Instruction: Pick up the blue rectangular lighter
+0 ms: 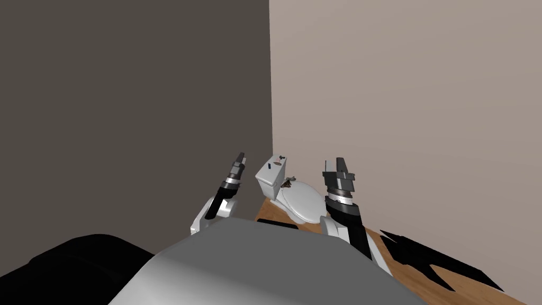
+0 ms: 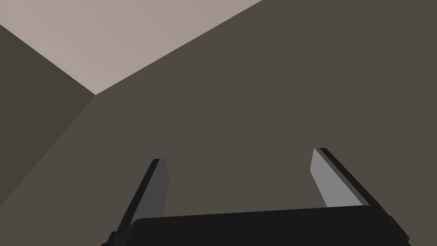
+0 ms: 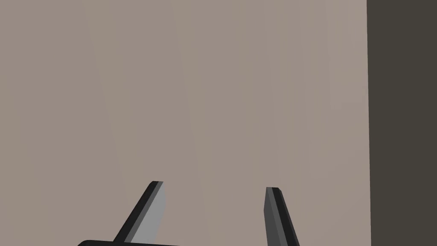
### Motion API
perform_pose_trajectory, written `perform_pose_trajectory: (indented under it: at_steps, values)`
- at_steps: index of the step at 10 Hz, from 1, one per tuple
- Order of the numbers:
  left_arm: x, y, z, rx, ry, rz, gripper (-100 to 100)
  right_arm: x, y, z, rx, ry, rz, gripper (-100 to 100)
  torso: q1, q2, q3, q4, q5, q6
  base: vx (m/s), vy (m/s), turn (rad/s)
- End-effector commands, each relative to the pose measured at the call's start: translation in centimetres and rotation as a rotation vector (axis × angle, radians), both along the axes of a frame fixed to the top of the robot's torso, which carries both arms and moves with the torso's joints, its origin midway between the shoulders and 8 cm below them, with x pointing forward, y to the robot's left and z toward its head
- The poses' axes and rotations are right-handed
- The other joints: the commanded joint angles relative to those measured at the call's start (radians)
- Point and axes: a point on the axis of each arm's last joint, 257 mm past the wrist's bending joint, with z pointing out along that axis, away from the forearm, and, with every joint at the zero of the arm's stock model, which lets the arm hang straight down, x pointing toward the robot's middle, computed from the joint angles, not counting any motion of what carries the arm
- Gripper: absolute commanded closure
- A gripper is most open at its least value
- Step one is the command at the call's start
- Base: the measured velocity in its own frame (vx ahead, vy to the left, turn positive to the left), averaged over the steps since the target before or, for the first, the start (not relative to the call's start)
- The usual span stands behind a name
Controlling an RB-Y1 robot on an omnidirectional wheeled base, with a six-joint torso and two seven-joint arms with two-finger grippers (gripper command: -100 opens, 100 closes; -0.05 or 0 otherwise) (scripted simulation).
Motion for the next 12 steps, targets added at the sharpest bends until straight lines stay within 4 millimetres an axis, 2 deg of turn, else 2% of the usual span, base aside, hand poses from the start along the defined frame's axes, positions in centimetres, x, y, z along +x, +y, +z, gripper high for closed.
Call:
perform_pose_trajectory:
  at_steps: [1, 7, 12]
  values:
    - [1.0, -0.5, -1.7, 0.055, 0.035, -0.001, -100, 0.0, 0.0, 0.0, 0.0, 0.0, 0.0, 0, 0.0, 0.0, 0.0, 0.0, 0.0, 0.0, 0.025, -0.026, -0.103]
    - [3.7, -1.8, -8.5, 0.291, 0.166, -0.007, -100, 0.0, 0.0, 0.0, 0.0, 0.0, 0.0, 0, -0.001, 0.0, 0.0, 0.0, 0.0, 0.0, 0.03, -0.027, -0.115]
    - [5.4, -1.1, -15.2, 0.538, 0.28, -0.004, -100, 0.0, 0.0, 0.0, 0.0, 0.0, 0.0, 0, 0.0, 0.0, 0.0, 0.0, 0.0, 0.0, 0.033, -0.025, -0.129]
